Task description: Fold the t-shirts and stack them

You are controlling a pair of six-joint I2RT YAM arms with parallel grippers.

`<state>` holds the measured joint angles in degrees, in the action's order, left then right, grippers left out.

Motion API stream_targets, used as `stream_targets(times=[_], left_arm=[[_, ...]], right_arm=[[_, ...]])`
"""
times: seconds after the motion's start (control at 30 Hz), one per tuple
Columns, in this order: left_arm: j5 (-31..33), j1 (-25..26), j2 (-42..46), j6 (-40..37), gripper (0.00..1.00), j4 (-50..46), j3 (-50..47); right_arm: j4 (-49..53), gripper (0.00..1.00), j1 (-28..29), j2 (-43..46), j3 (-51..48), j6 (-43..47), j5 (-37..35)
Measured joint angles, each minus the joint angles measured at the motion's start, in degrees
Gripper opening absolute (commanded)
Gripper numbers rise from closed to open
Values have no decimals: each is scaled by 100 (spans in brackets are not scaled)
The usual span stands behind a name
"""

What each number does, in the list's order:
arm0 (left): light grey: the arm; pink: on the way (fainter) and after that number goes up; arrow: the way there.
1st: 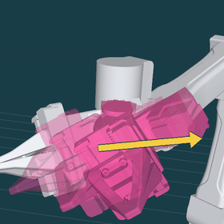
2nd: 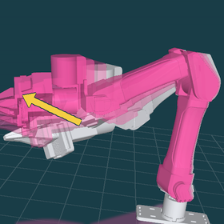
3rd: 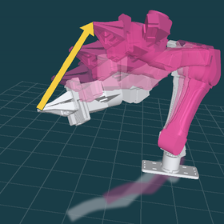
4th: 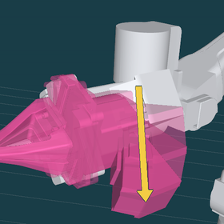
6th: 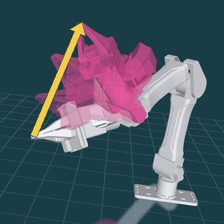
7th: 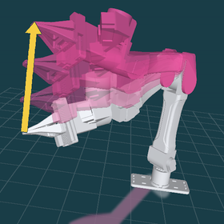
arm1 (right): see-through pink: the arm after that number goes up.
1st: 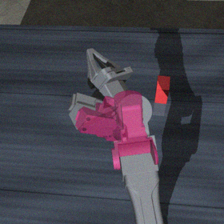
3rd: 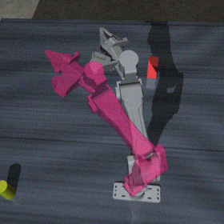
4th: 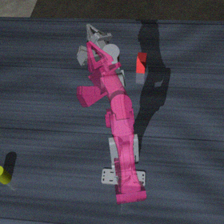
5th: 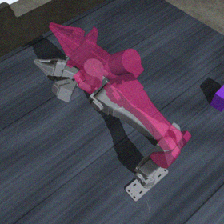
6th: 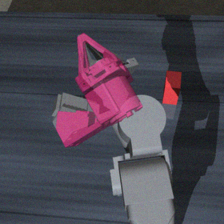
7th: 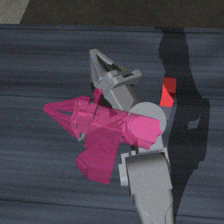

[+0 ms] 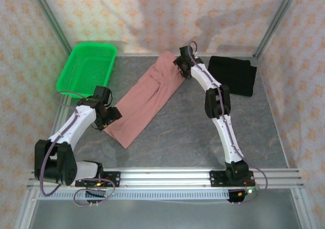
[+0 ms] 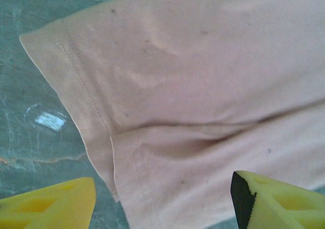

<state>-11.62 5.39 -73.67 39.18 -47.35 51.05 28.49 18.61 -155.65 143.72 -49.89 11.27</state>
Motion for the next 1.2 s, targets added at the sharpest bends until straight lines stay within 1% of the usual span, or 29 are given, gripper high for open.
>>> stream_targets(times=[0.17,0.23,0.3,0.37,0.47,0.5,0.63,0.7,0.73,0.8,0.9,0.97,1.03,1.2], left_arm=[[2,63,181,-20,73,-7,-28],[2,92,149,-22,73,35,-90],[4,175,35,-22,73,107,-144],[4,315,-160,-22,73,267,-205],[4,577,-557,-11,72,481,-280],[7,669,-695,0,72,527,-299],[79,1023,-944,116,71,691,-498],[146,1233,-997,225,71,763,-636],[173,1335,-1016,293,71,807,-706],[323,1585,-1019,439,71,876,-809],[603,2000,-1005,706,70,1023,-920],[787,2302,-1016,916,70,1095,-955],[973,2706,-1097,1167,70,1137,-918],[1239,3939,-1676,1838,70,1169,-339]], right_arm=[[-540,74,0,-48,-28,50,708],[-566,75,0,131,-332,221,949],[-579,78,9,614,-1040,479,1134],[-544,80,11,1357,-2004,754,1237],[-551,81,7,2806,-3491,1158,1335],[-566,84,-9,3329,-3908,1270,1368],[-763,86,-170,5477,-5357,1604,1440],[-831,86,-289,6478,-5978,1714,1460],[-846,87,-332,6843,-6216,1744,1464],[-848,87,-391,7589,-6791,1781,1464],[-793,89,-393,8317,-7534,1746,1473],[-680,89,-400,8642,-7945,1694,1473],[-531,89,-428,8867,-8236,1670,1480],[-39,89,-553,9311,-8496,1652,1449]])
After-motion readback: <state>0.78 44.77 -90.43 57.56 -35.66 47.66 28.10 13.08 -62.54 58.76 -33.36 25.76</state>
